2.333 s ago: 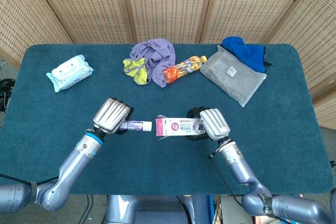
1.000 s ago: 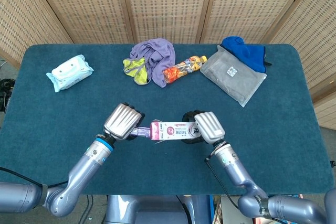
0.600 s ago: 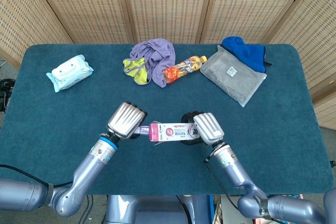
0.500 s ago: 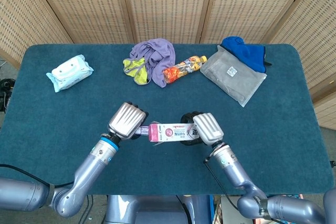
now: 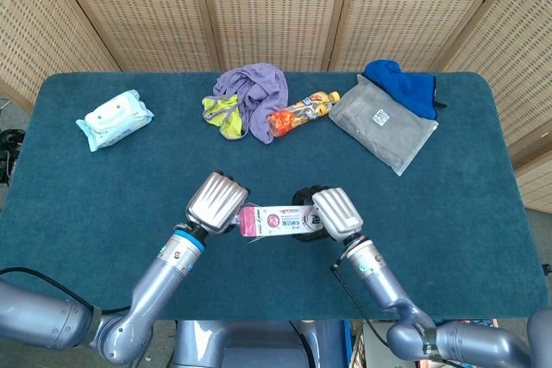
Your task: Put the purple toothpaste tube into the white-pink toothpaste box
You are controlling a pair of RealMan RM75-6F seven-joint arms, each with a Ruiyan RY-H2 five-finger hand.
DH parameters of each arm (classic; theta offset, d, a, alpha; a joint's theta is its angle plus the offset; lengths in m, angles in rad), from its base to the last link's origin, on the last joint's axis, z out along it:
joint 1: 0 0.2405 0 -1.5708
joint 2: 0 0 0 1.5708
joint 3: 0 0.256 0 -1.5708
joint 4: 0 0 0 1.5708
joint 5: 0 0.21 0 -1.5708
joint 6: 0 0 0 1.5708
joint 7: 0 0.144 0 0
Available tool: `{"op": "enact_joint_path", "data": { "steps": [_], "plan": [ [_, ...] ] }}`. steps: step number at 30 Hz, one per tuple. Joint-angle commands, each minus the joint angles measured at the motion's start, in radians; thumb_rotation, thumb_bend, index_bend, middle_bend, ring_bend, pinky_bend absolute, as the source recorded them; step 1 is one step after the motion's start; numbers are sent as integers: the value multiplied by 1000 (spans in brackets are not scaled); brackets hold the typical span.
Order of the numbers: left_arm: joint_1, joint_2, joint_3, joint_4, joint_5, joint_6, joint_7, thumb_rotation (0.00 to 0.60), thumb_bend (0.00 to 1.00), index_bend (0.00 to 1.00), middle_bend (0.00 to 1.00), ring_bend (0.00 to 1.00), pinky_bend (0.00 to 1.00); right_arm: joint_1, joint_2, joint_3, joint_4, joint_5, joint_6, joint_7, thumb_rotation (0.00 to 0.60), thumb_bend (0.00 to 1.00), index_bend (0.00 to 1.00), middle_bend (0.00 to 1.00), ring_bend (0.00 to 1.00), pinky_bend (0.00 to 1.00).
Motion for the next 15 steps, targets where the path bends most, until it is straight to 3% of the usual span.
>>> {"op": "enact_joint_path", "data": {
  "steps": [1, 6, 15],
  "plan": [
    [-17, -18, 3, -11, -18, 31, 28, 600, 375, 877, 659, 539, 505, 1, -2, 3, -2, 0, -1, 8, 600, 187, 596, 561, 428, 490],
    [-20, -29, 15, 0, 9, 62, 39, 600, 374, 877, 659, 541, 506, 8, -2, 20, -18, 24, -18, 29, 600, 187, 596, 564, 428, 490],
    [-9, -37, 74, 63, 162, 77, 38, 600, 375, 877, 663, 543, 509, 24, -11, 35, -37, 72, -30, -13, 600, 186, 596, 565, 430, 491]
  ]
}}
